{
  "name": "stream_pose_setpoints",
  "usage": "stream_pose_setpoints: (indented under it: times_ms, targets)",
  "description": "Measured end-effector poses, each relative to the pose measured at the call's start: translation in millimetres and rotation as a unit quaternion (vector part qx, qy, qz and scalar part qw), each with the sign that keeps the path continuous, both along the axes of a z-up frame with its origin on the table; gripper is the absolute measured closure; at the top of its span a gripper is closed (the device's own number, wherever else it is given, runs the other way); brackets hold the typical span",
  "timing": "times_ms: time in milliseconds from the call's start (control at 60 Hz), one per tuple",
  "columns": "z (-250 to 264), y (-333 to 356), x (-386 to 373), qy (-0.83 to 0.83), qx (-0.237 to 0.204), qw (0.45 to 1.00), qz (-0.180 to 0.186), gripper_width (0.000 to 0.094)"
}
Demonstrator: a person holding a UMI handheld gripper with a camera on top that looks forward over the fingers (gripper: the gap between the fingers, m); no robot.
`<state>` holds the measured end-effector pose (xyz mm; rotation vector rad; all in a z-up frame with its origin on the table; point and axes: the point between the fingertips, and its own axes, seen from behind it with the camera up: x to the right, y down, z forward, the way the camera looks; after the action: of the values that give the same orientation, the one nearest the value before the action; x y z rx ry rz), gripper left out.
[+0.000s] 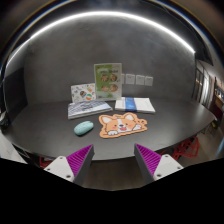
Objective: Arrange mouse
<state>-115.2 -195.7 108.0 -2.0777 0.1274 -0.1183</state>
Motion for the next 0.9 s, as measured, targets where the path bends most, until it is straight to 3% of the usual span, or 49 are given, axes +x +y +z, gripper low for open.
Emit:
stream_pose_setpoints:
  times_ms: [200,417,583,600,667,767,900]
  targets:
    - [-8.8,19.0,-23.2,-0.024,-0.003,0.998,0.051,0.0091]
    - [-53.7,67.0,-77.5,0.033,-0.009,0.987,0.157,0.0091]
    - [-112.2,111.7,-128.4,0.074,-0.047,0.969,0.229,0.0099]
    - [-118.0,115.5,-131.1,0.076,-0.053,0.968,0.234,0.0033]
    - [-119.1,140.7,-134.9,0.063,-0.040,0.968,0.239,0.0107]
    - [-114.2,163.3,-145.9,0.086,-0.050,0.965,0.243,0.0102]
    - [-112.4,196.8,-147.1,0.094,-0.054,0.969,0.221,0.0117]
